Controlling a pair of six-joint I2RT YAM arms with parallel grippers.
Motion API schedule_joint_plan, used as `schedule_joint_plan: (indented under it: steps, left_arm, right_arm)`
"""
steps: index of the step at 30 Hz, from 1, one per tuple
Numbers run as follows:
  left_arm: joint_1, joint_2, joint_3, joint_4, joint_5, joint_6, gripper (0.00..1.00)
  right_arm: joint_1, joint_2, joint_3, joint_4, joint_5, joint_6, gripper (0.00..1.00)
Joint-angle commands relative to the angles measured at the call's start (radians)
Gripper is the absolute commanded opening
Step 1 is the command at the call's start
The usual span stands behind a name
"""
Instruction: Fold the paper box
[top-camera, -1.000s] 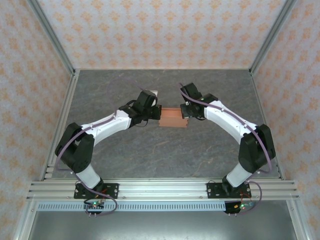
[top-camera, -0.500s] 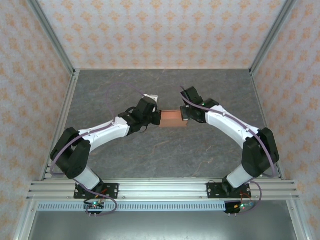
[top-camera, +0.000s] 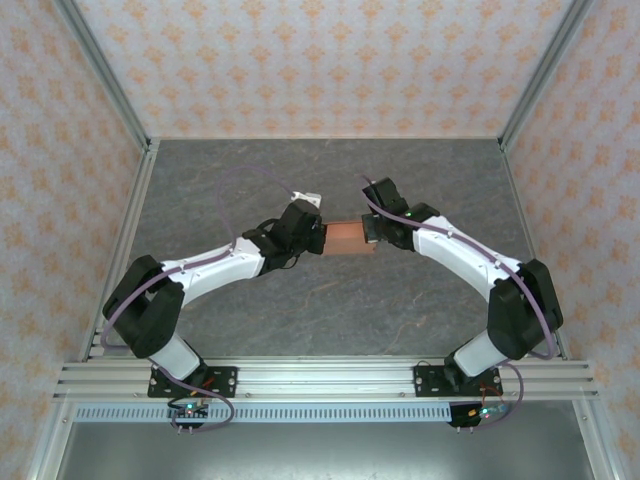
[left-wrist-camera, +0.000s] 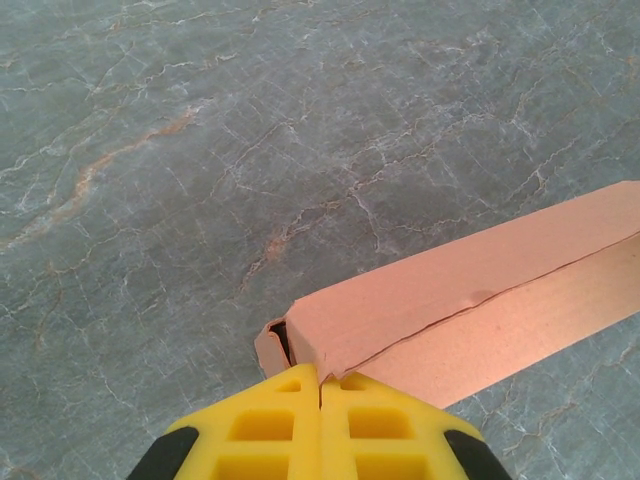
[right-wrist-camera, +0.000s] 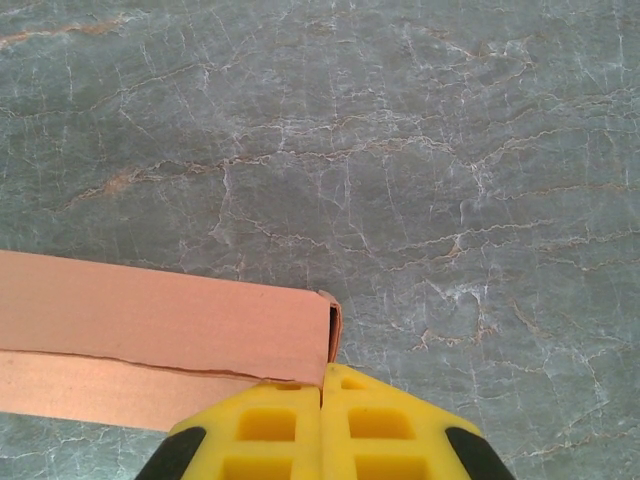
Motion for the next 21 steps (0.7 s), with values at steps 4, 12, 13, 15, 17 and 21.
schedule_joint_plan:
  steps: [4,12,13,15,17,21]
  left_arm:
    - [-0.015,0.042,-0.019,-0.015,-0.047,0.026,0.0]
    - [-0.033,0.063,-0.027,-0.001,-0.078,0.032,0.0]
    - [-0.034,0.063,-0.032,0.003,-0.083,0.034,0.0]
    - [-0.036,0.063,-0.046,0.018,-0.086,0.031,0.0]
    - [-0.039,0.061,-0.061,0.033,-0.088,0.023,0.0]
    - [-0.046,0.063,-0.071,0.054,-0.099,0.019,0.0]
  right_arm:
    - [0.006,-0.022,-0.022,0.023,0.029,-0.01,0.0]
    - [0.015,-0.022,-0.045,0.054,0.03,0.0,0.0]
    - [0.014,-0.022,-0.049,0.057,0.033,0.002,0.0]
    - [0.014,-0.027,-0.06,0.067,0.036,0.002,0.0]
    - [0.015,-0.035,-0.077,0.085,0.035,0.007,0.0]
    - [0.014,-0.058,-0.117,0.133,0.033,0.01,0.0]
